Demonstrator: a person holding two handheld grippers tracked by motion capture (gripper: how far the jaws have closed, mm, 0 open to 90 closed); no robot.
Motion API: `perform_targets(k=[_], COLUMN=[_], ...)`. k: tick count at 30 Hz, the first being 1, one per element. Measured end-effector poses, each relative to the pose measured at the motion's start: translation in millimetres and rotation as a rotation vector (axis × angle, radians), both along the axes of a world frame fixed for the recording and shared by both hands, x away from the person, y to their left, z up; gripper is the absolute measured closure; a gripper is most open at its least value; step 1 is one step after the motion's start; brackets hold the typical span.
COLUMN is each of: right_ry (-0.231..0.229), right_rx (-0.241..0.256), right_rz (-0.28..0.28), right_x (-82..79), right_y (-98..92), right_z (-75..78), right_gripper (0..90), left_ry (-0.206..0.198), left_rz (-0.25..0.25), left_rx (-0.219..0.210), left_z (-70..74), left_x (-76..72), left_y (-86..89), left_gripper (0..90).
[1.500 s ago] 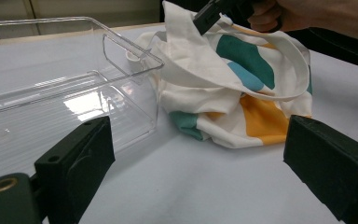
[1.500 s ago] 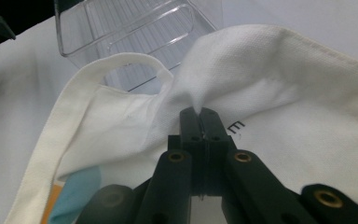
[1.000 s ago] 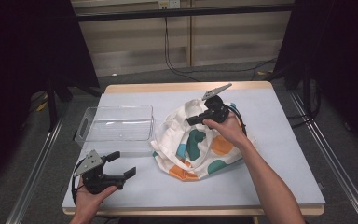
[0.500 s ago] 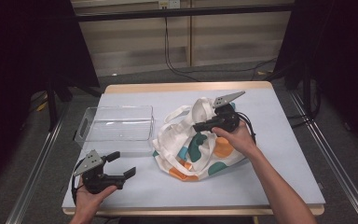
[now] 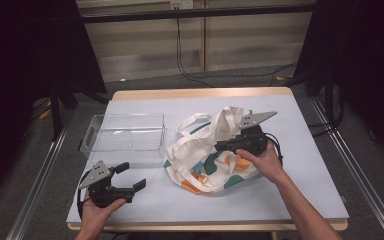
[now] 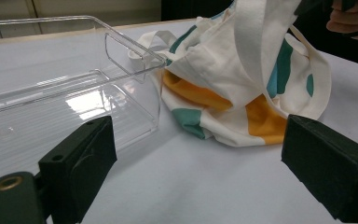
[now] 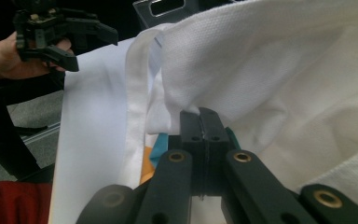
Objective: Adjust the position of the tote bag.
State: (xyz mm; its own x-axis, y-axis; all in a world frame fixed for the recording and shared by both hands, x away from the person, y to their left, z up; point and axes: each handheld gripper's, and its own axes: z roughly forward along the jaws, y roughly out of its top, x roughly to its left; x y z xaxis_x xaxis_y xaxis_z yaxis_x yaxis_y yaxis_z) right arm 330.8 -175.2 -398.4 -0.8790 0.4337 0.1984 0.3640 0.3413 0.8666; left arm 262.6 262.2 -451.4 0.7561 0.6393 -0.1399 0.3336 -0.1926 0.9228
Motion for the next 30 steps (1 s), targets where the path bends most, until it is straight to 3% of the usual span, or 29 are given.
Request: perform_targets(k=[9,24,26,30], right_ry=[-0.025,-0.028,-0.012,0.005], right_rx=[0.0,-0.029,-0.036,-0.051], right_rz=[-0.025,-0.029,-0.032,-0.031], right_x=[-24.9,-64.1,-70.3,-74.1], right_y=[-10.5,-18.6,-21.1,-25.0], right_z=[-4.2,-14.3,-22.3,-32.1], right_gripper=[90.0,90.0,90.0,90.0], left_ry=[-0.05,-0.013,-0.012,-0.007], left_rz=[0.014,-0.004,-0.025,-0.015], left_rx=[-0.019,-0.01,-0.015,-0.01], left_z=[6.6,5.0,4.4,4.8], left_x=[-9.3,-8.0,-7.9,-8.8], left_y=[0.2,-1.5,-3.1,-3.8], left_gripper=[12.7,16.9,16.8,16.8])
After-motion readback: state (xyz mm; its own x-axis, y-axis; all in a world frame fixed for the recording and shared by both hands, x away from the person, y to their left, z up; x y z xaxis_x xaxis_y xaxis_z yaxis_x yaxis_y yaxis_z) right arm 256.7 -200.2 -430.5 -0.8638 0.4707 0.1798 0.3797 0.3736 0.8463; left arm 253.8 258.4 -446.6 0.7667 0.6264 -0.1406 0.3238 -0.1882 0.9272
